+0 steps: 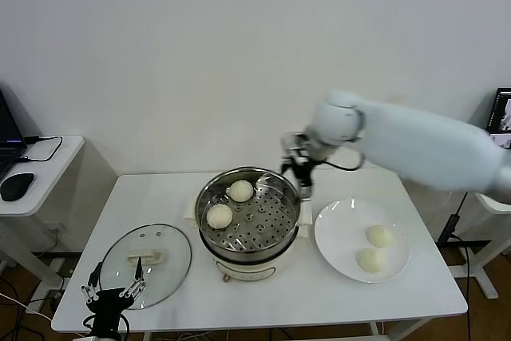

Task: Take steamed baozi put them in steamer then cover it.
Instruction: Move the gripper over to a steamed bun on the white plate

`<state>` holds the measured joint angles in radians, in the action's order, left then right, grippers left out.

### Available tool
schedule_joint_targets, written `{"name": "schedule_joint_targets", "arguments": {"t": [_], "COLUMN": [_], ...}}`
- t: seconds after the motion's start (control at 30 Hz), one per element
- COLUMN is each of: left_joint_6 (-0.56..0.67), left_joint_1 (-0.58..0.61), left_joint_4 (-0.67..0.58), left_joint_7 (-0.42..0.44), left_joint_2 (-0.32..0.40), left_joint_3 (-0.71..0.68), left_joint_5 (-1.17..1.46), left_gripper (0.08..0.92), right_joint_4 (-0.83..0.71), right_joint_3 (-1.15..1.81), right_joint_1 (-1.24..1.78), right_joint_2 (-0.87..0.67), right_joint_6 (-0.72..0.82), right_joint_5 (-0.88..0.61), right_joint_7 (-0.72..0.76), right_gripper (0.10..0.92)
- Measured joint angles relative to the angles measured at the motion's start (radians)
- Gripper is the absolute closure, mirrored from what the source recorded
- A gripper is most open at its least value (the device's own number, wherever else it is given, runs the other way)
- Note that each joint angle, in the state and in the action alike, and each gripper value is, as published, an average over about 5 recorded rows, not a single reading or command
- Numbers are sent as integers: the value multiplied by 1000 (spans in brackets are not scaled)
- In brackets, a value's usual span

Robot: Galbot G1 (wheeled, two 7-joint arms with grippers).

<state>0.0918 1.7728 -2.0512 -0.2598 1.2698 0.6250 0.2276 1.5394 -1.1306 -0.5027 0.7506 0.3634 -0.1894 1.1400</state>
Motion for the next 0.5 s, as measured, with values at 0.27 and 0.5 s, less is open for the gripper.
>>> {"name": "schedule_joint_targets", "arguments": {"t": [0.27, 0.5], "left_joint_6": [0, 1], "left_joint_1": [9, 12], "left_joint_4": [2, 8], "left_joint_7": [0, 0], "left_joint_2": [5, 15], "left_joint_3": [0, -2], "left_joint_5": [-7, -16], "left_gripper": [177, 177], "right_joint_4": [48, 62], "right_joint_3": [75, 155], "right_joint_1": [143, 299], "right_joint_2": [-173, -242], "right_joint_6": [-55, -76], "right_joint_5": [132, 222], "right_joint_7": [2, -14], "right_gripper": [203, 203]}}
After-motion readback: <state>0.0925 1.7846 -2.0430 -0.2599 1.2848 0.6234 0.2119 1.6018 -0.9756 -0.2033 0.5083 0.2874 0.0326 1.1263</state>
